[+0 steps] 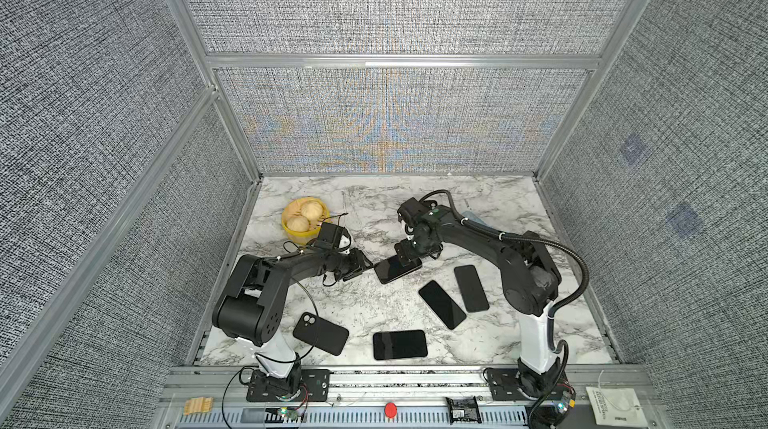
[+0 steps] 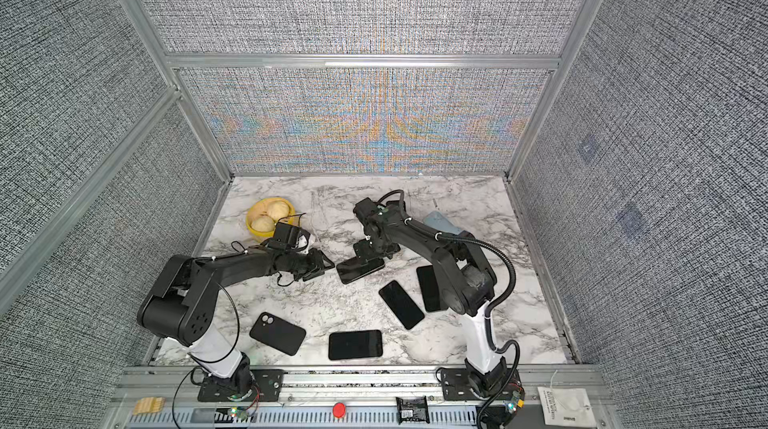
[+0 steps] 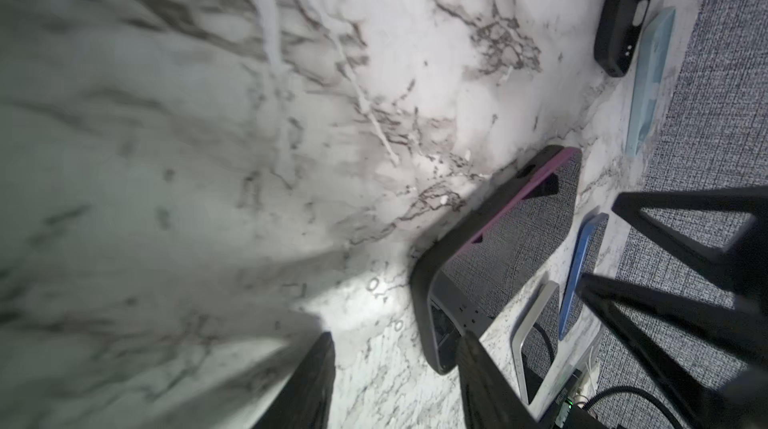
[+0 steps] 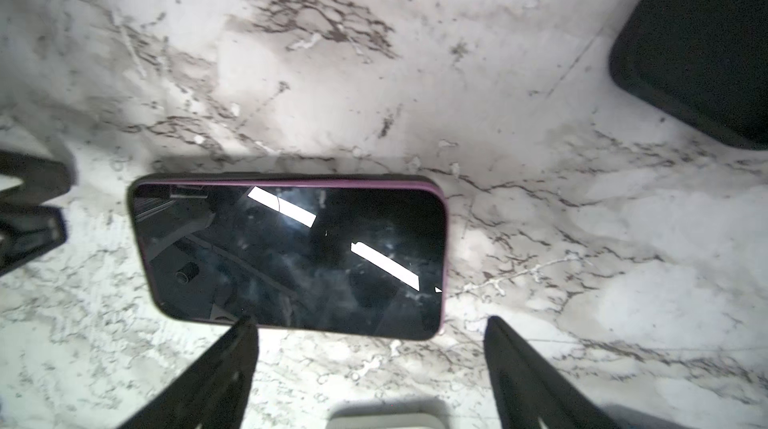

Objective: Put the phone into the phone case

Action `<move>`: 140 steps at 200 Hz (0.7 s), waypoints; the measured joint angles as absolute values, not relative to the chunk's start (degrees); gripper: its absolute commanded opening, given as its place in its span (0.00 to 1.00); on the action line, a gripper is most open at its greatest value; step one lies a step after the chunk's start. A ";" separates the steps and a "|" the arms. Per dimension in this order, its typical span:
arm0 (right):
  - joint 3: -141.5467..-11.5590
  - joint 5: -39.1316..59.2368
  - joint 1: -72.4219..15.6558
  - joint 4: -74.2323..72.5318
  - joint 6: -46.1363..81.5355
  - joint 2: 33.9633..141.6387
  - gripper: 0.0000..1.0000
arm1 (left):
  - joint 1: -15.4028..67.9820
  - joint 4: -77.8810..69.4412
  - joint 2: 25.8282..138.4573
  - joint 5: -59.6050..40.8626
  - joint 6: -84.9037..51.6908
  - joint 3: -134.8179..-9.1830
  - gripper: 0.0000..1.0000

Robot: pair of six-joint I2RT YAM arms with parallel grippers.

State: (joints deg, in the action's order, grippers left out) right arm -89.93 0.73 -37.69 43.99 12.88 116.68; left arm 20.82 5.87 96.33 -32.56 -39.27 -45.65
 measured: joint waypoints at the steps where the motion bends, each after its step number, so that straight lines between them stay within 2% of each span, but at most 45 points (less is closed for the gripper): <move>1: -89.86 0.78 -37.65 43.94 12.88 116.68 0.74 | 20.91 5.87 96.33 -32.60 -39.29 -45.67 0.50; 41: -88.88 3.51 -36.42 41.78 11.99 117.82 0.57 | 22.46 5.85 97.38 -33.58 -40.18 -46.33 0.48; 140: -87.66 6.66 -35.44 40.21 11.90 118.80 0.37 | 22.70 5.58 99.61 -33.61 -41.01 -47.75 0.44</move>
State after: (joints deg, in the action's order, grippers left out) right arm -87.66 6.66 -35.44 40.21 11.90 118.80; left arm 22.70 5.58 99.61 -33.61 -41.01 -47.75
